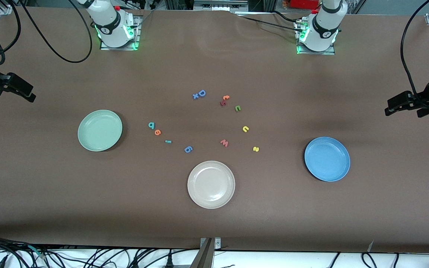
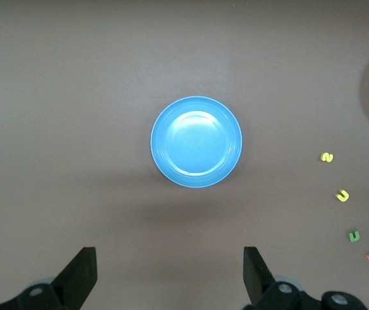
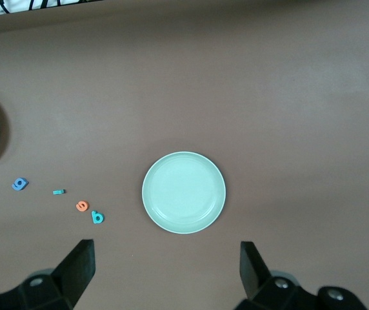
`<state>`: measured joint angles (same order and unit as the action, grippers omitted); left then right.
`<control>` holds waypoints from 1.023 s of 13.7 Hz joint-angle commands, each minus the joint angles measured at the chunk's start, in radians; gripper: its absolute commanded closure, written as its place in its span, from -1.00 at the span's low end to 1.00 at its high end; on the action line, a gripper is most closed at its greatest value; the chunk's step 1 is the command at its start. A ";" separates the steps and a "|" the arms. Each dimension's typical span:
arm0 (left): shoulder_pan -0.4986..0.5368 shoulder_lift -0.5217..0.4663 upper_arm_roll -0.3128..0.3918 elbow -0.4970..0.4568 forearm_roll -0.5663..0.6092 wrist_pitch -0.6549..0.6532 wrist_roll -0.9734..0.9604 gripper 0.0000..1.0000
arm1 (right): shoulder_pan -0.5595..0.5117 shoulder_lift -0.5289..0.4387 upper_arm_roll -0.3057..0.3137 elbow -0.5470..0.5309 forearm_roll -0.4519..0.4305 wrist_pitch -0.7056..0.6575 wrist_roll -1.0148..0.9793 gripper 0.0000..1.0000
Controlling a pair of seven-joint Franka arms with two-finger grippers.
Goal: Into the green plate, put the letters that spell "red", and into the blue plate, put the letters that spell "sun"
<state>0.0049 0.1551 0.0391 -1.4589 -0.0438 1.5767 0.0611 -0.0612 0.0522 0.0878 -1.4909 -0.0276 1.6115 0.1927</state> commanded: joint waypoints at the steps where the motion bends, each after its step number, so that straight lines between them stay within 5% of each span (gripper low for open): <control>1: 0.010 -0.002 0.001 0.020 -0.005 -0.024 0.016 -1.00 | -0.006 -0.025 0.000 -0.002 0.023 -0.007 -0.001 -0.99; 14: 0.007 0.000 -0.001 0.014 -0.005 -0.034 0.019 -1.00 | -0.005 -0.026 0.001 -0.002 0.020 -0.008 -0.009 -0.99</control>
<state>0.0126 0.1543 0.0389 -1.4556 -0.0438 1.5628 0.0611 -0.0611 0.0423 0.0871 -1.4875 -0.0257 1.6111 0.1912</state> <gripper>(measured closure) 0.000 0.000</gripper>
